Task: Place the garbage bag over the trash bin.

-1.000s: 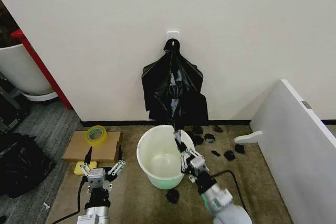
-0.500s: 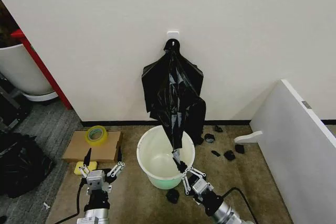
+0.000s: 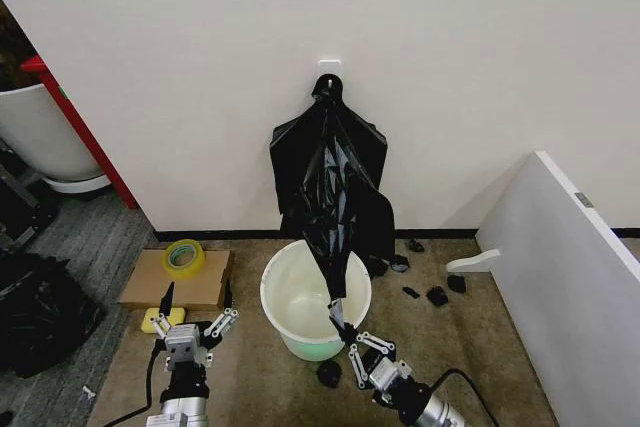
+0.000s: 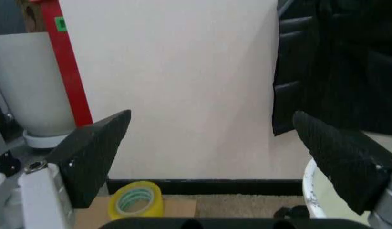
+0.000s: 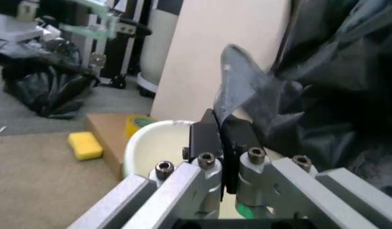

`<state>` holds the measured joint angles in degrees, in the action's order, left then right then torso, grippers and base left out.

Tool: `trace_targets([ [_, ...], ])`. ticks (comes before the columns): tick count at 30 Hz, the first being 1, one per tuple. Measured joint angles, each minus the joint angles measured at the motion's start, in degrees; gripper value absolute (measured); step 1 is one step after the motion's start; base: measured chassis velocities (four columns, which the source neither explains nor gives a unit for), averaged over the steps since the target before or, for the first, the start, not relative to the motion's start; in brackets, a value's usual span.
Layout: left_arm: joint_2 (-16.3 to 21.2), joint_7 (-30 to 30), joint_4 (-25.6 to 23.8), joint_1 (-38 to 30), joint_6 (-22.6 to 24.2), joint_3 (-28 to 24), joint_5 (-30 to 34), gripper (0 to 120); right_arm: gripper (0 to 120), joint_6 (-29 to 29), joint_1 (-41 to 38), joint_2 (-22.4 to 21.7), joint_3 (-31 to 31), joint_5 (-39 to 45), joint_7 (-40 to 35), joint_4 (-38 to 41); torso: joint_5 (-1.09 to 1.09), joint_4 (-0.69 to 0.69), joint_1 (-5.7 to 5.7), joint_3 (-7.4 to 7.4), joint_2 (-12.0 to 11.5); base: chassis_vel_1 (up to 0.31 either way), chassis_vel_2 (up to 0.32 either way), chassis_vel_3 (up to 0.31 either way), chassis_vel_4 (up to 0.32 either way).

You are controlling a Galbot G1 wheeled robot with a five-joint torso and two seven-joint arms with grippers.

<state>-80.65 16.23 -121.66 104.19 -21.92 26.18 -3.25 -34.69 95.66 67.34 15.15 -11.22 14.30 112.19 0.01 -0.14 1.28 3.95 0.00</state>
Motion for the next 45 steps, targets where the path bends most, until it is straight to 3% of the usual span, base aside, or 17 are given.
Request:
trace_targets([
  [12, 0.1, 0.0, -0.7, 0.0, -0.1, -0.3, 0.0, 100, 0, -0.5, -1.1, 0.9, 0.4, -1.0, -2.0, -0.5, 0.0, 0.0, 0.0, 0.0, 0.0, 0.0, 0.0, 0.0, 0.0],
  [18, 3.7, -1.3, -4.6, -1.4, 1.5, -0.8, 1.4, 100, 0, 3.1, -4.3, 1.4, 1.1, 0.6, -7.6, 1.4, 0.0, 0.01, 0.0, 0.0, 0.0, 0.0, 0.0, 0.0, 0.0],
  [21, 8.3, -3.0, -7.0, -3.2, 3.0, -1.1, 5.0, 100, 0, 4.7, -5.6, 1.4, 1.6, 0.0, -10.4, 2.2, -0.01, 0.01, 0.0, 0.0, 0.0, 0.0, 0.0, 0.0, 0.0],
  [25, 17.6, -6.2, -9.8, -6.3, 5.3, -1.6, 9.9, 100, 0, 5.3, -7.4, 1.4, 1.6, -3.1, -12.3, 2.3, -0.02, 0.0, 0.0, 0.0, 0.0, 0.0, 0.0, 0.0, 0.0],
  [26, 17.6, -6.2, -9.8, -6.3, 5.3, -1.6, 9.9, 100, 0, 5.3, -7.4, 1.4, 1.6, -3.1, -12.3, 2.3, -0.02, 0.0, 0.0, 0.0, 0.0, 0.0, 0.0, 0.0, 0.0],
  [32, 34.0, -10.0, -14.1, -17.3, 11.8, -5.1, 21.7, 100, 0, 4.3, -8.0, 2.4, 1.2, -9.3, -12.6, 2.2, -0.03, -0.04, 0.0, 0.01, 0.0, 0.0, 0.0, 0.0, 0.0],
  [33, 34.0, -10.0, -14.1, -17.3, 11.8, -5.1, 21.7, 100, 0, 4.3, -8.0, 2.4, 1.2, -9.3, -12.6, 2.2, -0.03, -0.04, 0.0, 0.01, 0.0, 0.0, 0.0, 0.0, 0.0],
  [38, 41.5, -10.3, -15.7, -22.0, 15.8, -6.5, 27.3, 100, 0, 4.2, -10.0, 2.5, -0.5, -10.9, -12.6, 1.3, -0.01, 0.03, 0.0, 0.01, 0.0, 0.0, 0.0, 0.0, 0.0],
  [40, 45.7, -10.4, -15.1, -26.9, 17.2, -10.5, 29.0, 100, 0, 4.1, -10.0, 2.6, -0.6, -11.2, -12.5, 1.2, -0.02, 0.02, 0.0, 0.01, 0.0, 0.0, 0.0, 0.0, 0.0],
  [42, 46.6, -10.4, -14.8, -28.5, 17.7, -12.0, 29.3, 100, 0, 4.1, -10.0, 2.6, -0.6, -11.2, -12.5, 1.2, -0.02, 0.01, 0.0, 0.01, 0.0, 0.0, 0.0, 0.0, 0.0],
  [45, 49.1, -9.1, -12.5, -38.5, 20.1, -21.1, 30.2, 100, 0, 4.1, -9.7, 3.0, -0.1, -11.3, -12.5, 1.4, -0.01, -0.01, 0.0, 0.01, 0.0, 0.0, 0.0, 0.0, 0.0],
])
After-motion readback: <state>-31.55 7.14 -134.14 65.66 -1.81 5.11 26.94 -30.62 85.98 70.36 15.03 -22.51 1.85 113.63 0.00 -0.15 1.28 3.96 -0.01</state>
